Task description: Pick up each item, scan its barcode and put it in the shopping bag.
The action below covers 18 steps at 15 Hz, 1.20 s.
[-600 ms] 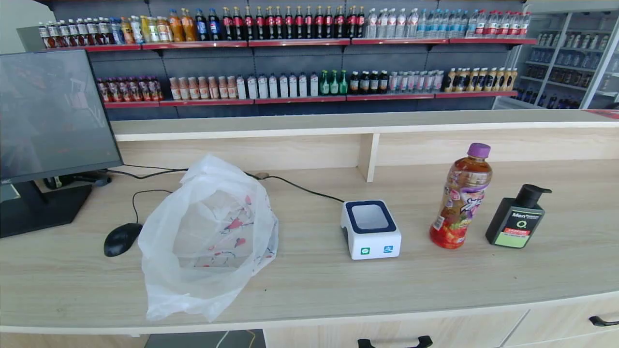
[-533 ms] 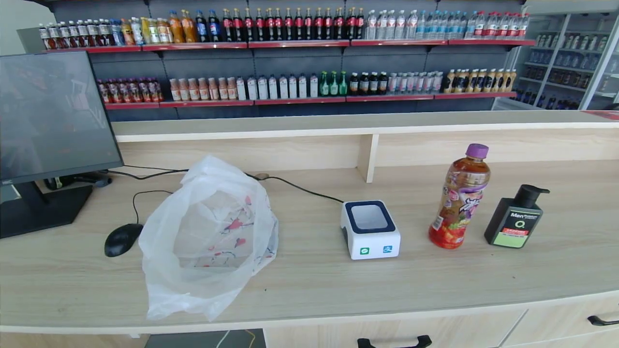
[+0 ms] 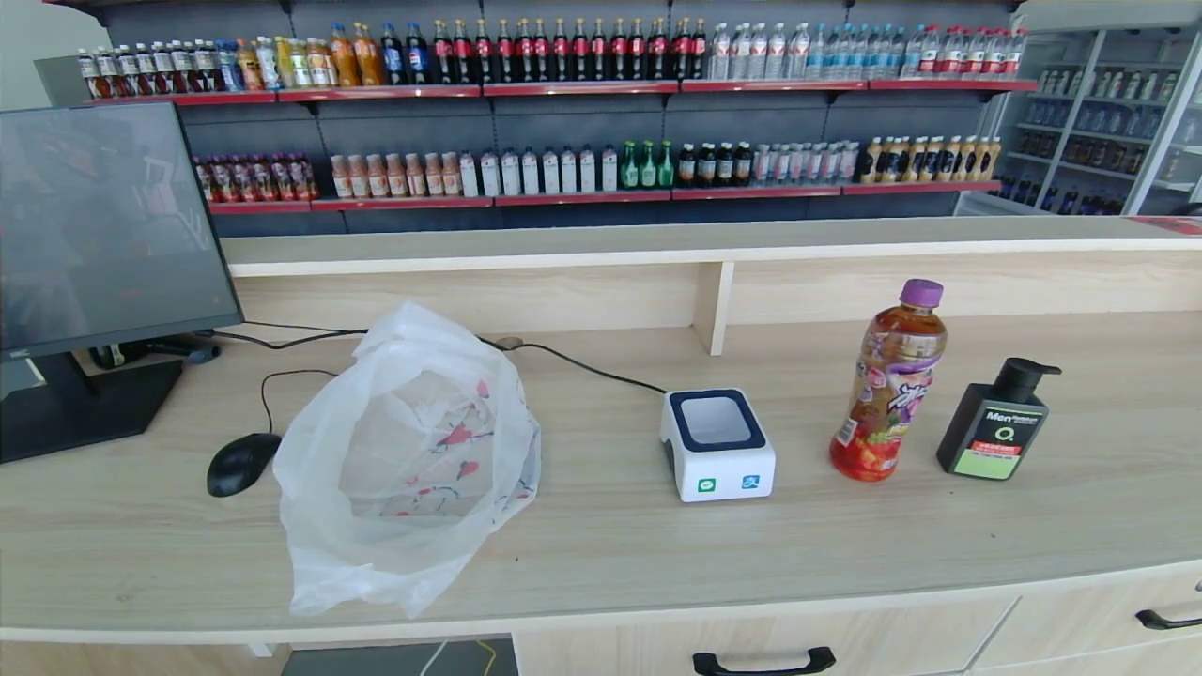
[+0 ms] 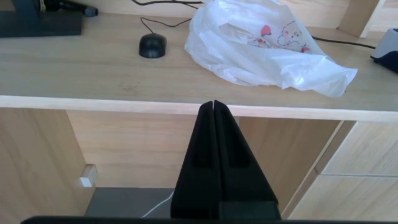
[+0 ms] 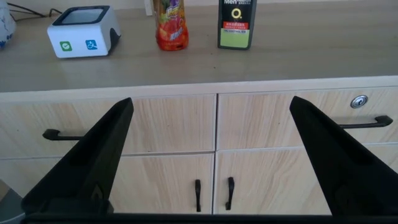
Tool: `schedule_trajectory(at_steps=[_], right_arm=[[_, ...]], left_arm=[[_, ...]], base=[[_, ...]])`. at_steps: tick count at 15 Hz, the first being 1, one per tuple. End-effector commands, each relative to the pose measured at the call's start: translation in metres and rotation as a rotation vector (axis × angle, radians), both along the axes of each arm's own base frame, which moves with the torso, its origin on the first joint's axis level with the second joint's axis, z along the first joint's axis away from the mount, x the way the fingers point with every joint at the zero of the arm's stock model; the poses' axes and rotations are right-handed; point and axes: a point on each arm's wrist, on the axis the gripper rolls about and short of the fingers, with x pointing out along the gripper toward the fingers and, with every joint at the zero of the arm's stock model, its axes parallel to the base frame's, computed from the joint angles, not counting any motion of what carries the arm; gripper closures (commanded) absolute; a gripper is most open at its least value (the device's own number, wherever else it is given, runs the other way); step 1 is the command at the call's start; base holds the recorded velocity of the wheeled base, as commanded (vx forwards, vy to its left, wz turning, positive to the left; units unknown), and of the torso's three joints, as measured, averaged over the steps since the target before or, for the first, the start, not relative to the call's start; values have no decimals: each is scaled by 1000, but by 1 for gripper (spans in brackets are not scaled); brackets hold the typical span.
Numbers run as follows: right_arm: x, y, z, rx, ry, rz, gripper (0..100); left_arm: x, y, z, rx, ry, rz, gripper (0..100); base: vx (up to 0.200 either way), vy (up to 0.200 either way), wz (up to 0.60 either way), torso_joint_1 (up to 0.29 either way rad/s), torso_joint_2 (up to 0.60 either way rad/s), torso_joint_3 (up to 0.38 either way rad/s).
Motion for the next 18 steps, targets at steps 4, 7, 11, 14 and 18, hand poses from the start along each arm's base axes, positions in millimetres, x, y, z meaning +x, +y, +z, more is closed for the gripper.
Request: schedule_trajectory(at_steps=[4, 7, 11, 14, 18], right_arm=[[0, 0, 0, -20, 3, 1, 0], [-4, 1, 17, -57, -77, 36, 0], [3, 1, 63, -55, -31, 51, 0], [32, 1, 113, -46, 23, 57, 0], [99, 1, 146, -22, -19, 55, 0]], left_arm=[[0, 0, 0, 0, 0, 0, 100], [0, 0, 0, 0, 0, 0, 100], [0, 0, 0, 0, 0, 0, 100], [0, 0, 0, 0, 0, 0, 100], [0, 0, 0, 0, 0, 0, 100]], base=[[0, 0, 0, 0, 0, 0], [0, 0, 0, 0, 0, 0], [0, 0, 0, 0, 0, 0], [0, 0, 0, 0, 0, 0], [0, 0, 0, 0, 0, 0]])
